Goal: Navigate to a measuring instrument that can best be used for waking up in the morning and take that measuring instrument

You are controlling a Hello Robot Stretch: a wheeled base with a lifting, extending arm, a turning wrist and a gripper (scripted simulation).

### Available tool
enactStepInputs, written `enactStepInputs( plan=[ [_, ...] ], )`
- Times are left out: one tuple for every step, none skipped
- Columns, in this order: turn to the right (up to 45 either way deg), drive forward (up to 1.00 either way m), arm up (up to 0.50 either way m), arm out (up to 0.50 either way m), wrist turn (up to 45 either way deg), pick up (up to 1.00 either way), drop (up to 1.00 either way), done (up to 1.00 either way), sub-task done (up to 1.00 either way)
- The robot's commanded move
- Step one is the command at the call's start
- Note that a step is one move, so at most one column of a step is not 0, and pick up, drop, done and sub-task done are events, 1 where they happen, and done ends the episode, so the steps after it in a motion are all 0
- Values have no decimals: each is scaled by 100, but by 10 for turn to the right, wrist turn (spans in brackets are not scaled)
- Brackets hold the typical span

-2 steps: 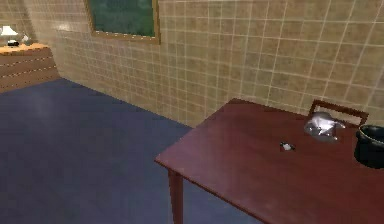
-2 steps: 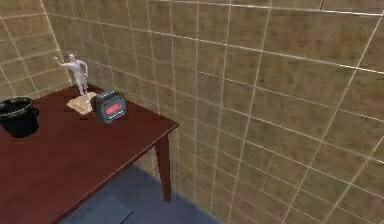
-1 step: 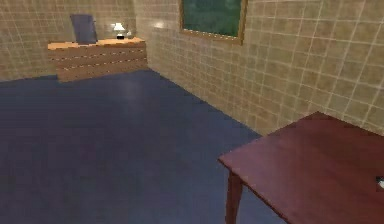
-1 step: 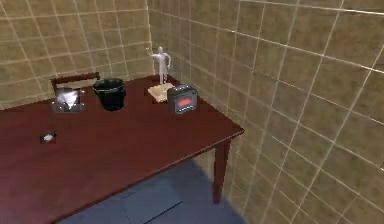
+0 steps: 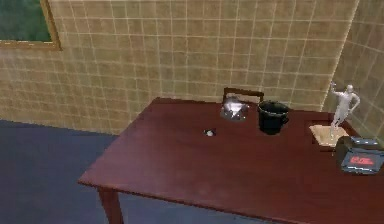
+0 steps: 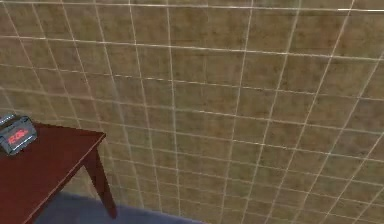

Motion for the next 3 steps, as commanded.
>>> enactStepInputs(
  plan=[
    [450,0,0,0,0,0,0,0,0],
    [180,0,0,0,0,0,0,0,0],
    [0,50,0,0,0,0,0,0,0]
  ],
)
